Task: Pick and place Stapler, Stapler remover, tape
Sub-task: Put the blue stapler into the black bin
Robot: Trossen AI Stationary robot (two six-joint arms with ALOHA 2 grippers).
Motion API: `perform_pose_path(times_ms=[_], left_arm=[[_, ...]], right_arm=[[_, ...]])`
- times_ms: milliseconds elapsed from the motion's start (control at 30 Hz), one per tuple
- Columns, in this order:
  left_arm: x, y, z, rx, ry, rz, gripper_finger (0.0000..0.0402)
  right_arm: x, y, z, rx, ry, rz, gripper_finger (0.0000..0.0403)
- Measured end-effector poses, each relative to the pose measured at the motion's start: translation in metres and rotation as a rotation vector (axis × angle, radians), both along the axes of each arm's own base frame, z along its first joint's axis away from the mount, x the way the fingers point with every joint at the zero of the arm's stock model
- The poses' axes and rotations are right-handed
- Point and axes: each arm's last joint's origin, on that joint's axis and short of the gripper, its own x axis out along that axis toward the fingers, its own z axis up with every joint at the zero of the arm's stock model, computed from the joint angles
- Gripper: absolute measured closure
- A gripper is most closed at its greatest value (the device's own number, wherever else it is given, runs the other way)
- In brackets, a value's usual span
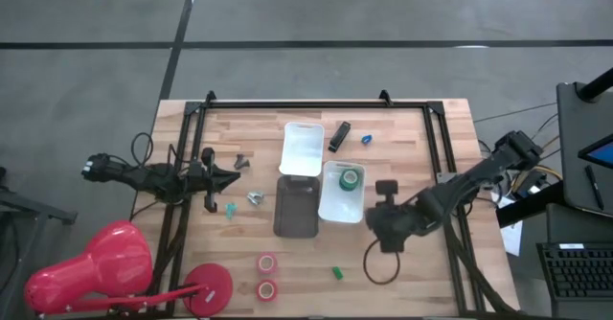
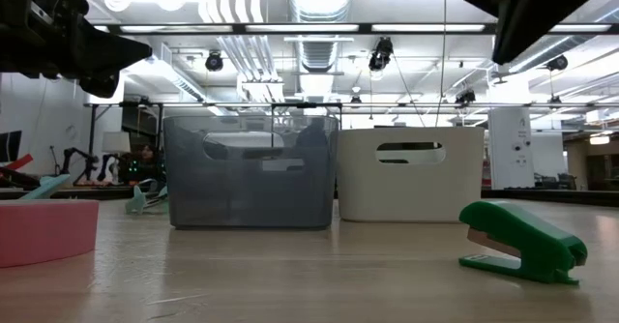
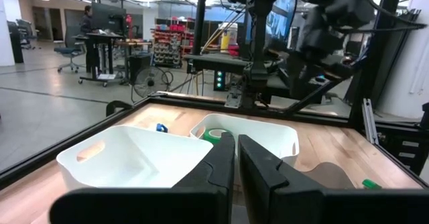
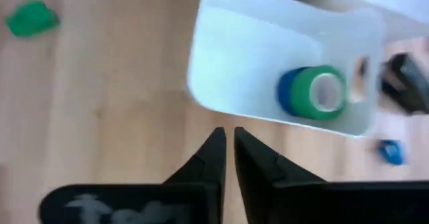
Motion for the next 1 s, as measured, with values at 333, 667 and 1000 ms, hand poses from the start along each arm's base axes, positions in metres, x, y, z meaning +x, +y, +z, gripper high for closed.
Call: perform_pose_path(times_ms=[333,667,1000], left_arm=[[0.0,0.0,0.0,0.0,0.0,0.0,0.0378],[0.0,0.0,0.0,0.0,0.0,0.0,0.0378],[0.0,0.0,0.0,0.0,0.0,0.0,0.0378]], right_arm=[[0.0,-0.042,0.022,0.01,-0.113,-0.005,0.0394],[0.009,-0.032,0.022,0.176,-0.231,0.077,0.0394],[0.007,-0.077,0.02,0.032,-0.212,0.092,0.0394]])
